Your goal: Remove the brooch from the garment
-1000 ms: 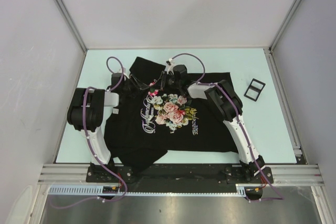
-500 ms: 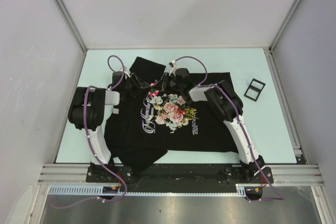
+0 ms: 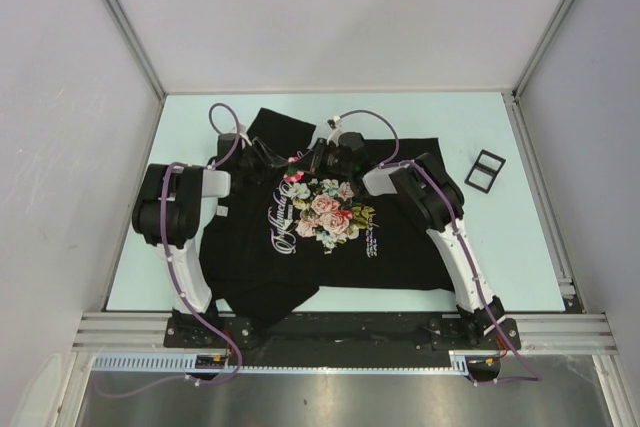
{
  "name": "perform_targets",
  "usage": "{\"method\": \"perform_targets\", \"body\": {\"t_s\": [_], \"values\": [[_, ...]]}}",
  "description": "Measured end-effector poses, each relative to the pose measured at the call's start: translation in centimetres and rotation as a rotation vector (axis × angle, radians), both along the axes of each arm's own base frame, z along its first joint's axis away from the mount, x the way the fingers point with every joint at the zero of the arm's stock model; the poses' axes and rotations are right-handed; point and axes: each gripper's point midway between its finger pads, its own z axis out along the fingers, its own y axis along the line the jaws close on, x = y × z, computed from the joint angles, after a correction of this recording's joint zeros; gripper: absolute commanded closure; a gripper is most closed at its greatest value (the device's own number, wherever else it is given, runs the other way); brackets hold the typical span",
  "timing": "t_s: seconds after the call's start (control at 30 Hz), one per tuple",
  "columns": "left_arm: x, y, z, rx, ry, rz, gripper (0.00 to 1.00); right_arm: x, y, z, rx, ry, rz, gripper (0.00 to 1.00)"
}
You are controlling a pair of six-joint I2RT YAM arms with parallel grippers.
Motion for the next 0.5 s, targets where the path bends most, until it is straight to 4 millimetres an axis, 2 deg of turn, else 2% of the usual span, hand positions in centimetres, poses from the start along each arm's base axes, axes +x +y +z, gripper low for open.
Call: {"method": "perform_targets", "body": {"t_s": [0.23, 0.33, 0.5], "values": [[0.19, -0.3, 0.45, -0.011, -0.021, -0.012, 0.49, 0.21, -0.43, 0.77, 0.057, 0.033, -0.003, 1.0], [0.18, -0.41, 0.52, -0.015, -0.024, -0.018, 0.55, 0.19, -0.41, 0.82, 0.074, 0.045, -0.002, 1.0], [0.24, -0.6, 0.76, -0.026, -0.029, -0.025, 0.75, 0.07, -0.3, 0.58, 0.091, 0.066, 0.0, 1.0]]}}
